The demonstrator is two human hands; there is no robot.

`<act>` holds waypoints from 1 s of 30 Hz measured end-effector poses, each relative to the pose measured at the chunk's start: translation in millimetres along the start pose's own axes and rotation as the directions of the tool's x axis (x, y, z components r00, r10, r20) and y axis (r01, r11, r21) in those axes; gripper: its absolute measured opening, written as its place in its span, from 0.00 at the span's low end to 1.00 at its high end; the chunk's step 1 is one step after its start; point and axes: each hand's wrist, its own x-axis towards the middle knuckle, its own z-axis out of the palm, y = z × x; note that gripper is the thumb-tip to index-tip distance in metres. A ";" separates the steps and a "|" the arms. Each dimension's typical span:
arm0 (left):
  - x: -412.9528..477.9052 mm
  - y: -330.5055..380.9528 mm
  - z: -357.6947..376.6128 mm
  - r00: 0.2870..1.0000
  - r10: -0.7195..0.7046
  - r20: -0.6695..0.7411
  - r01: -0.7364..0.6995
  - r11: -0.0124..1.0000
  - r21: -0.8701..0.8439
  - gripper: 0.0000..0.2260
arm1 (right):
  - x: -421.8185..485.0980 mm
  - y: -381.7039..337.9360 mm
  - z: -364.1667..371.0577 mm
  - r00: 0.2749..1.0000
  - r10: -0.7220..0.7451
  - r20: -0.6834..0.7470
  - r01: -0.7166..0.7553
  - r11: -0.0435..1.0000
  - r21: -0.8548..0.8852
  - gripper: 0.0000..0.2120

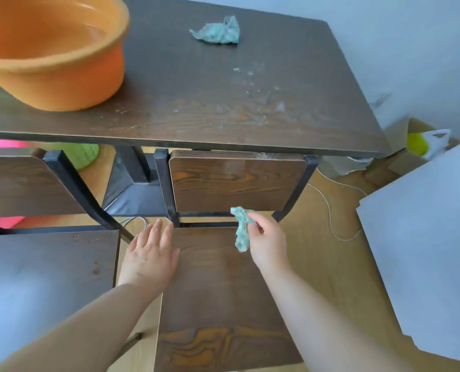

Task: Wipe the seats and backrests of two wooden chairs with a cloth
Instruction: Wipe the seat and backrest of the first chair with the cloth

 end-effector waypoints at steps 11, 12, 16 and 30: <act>33.6 56.6 -90.3 0.969 0.132 -0.211 -0.134 0.991 0.006 0.27 | 64.7 -70.2 -111.3 0.924 -0.224 -0.311 0.172 0.967 -0.185 0.15; 36.2 58.8 -94.4 0.965 0.138 -0.224 -0.140 0.990 0.003 0.27 | 70.2 -73.4 -115.0 0.921 -0.236 -0.311 0.172 0.960 -0.221 0.15; 42.5 58.1 -102.3 0.955 0.144 -0.258 -0.148 0.989 0.005 0.27 | 87.1 -76.2 -113.3 0.945 -0.193 -0.265 0.091 0.931 -0.354 0.14; 39.8 0.0 -82.4 0.975 0.039 -0.217 -0.039 0.999 0.007 0.28 | 78.5 -103.1 -51.5 0.954 -0.174 -0.244 0.057 0.905 -0.422 0.14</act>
